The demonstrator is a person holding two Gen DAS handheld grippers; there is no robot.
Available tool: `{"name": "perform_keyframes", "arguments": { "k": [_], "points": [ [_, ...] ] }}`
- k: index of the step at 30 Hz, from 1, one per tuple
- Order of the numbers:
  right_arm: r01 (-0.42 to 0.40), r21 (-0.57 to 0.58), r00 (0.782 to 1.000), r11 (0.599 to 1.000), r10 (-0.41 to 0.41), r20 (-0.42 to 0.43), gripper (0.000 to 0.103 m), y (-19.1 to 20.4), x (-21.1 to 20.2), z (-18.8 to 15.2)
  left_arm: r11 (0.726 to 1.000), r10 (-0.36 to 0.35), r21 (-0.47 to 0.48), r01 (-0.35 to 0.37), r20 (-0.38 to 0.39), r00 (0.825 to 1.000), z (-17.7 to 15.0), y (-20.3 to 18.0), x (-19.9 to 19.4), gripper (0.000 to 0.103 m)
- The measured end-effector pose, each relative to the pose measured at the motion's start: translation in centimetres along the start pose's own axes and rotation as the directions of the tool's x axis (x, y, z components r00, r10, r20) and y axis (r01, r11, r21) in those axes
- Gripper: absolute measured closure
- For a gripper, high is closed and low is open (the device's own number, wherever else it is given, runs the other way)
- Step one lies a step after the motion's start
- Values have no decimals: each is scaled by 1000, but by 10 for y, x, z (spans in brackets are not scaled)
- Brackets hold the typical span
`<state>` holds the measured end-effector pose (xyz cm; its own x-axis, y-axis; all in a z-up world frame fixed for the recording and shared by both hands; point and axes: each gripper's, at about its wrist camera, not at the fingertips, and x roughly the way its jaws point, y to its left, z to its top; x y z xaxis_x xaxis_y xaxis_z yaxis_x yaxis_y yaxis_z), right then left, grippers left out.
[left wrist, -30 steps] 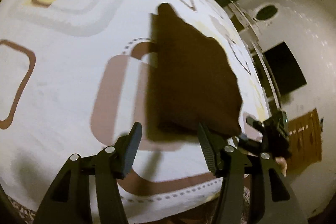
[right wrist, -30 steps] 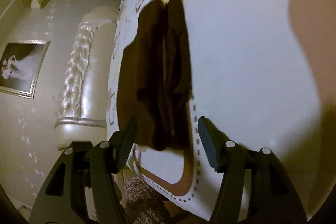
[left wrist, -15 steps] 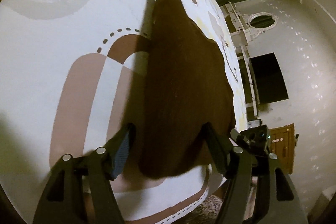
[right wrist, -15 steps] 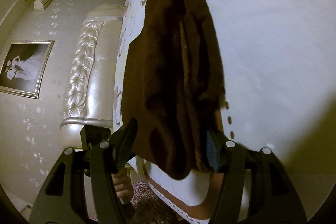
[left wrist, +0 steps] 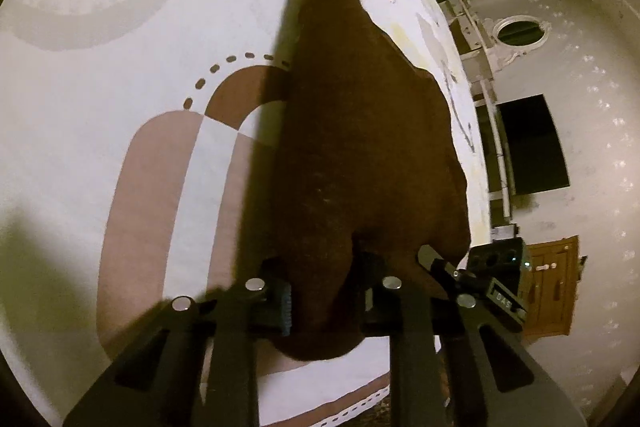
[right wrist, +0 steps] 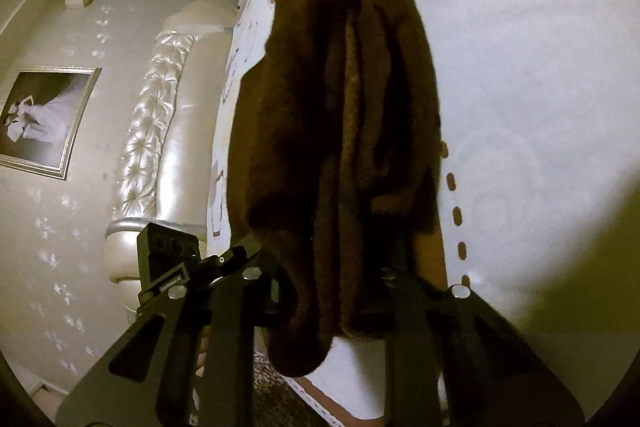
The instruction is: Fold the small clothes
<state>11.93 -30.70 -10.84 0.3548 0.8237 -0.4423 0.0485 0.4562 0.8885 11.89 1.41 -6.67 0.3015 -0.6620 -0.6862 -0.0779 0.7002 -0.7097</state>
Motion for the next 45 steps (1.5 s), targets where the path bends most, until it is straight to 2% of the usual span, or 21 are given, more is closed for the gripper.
{"name": "perform_keyframes", "arguments": {
  "k": [6, 16, 18, 20, 22, 23, 25, 28, 29, 32, 42, 43, 44, 45],
  "points": [
    [-15, -13, 1000, 1000, 15, 4, 85, 8, -5, -5, 1000, 23, -11, -23, -1, 1000, -3, -5, -11, 83],
    [-27, -2, 999, 1000, 27, -17, 85, -7, -5, -7, 1000, 1, 18, -1, -9, 1000, -3, 2, -6, 83],
    [-28, -13, 999, 1000, 28, -22, 82, -6, -5, -7, 998, -15, 55, 15, 1, 1000, -4, -1, -7, 80],
    [-41, 1, 999, 999, 41, -26, 74, -6, -9, -7, 996, -7, 91, 6, 14, 1000, -5, -1, -11, 60],
    [-55, 7, 998, 998, 55, -28, 59, -5, -14, -6, 992, -11, 124, 7, 29, 1000, -8, 0, -18, 52],
    [-58, 0, 998, 998, 58, -24, 56, -4, -21, -6, 989, -15, 145, 9, 40, 999, -8, 2, -25, 47],
    [-40, -22, 999, 999, 40, -13, 46, -2, -32, -6, 985, -12, 172, 1, 62, 998, -8, 5, -33, 41],
    [-2, -46, 1000, 999, 3, 27, 42, -5, -53, 2, 982, -2, 190, -16, 95, 995, -1, 10, -42, 38],
    [6, -41, 999, 999, -4, 39, 42, -7, -56, 5, 983, 5, 183, -23, 96, 995, 4, 11, -41, 38],
    [-14, -3, 998, 1000, 14, 65, 41, -13, -54, 16, 986, -25, 168, 15, 60, 998, 23, 10, -27, 37],
    [-3, -49, 999, 999, 5, 35, 40, -2, -11, 51, 987, -49, 155, 42, 40, 998, 59, -2, 17, 35],
    [-2, -55, 999, 998, 3, 32, 40, 0, -9, 53, 987, -45, 157, 38, 41, 998, 60, -2, 19, 37],
    [6, -67, 1000, 998, -4, 28, 41, 1, -7, 53, 987, -30, 161, 22, 47, 998, 61, -3, 20, 44],
    [18, -80, 1000, 997, -16, 27, 50, 2, -5, 53, 986, -17, 167, 9, 48, 999, 60, -2, 20, 46]
  ]
}}
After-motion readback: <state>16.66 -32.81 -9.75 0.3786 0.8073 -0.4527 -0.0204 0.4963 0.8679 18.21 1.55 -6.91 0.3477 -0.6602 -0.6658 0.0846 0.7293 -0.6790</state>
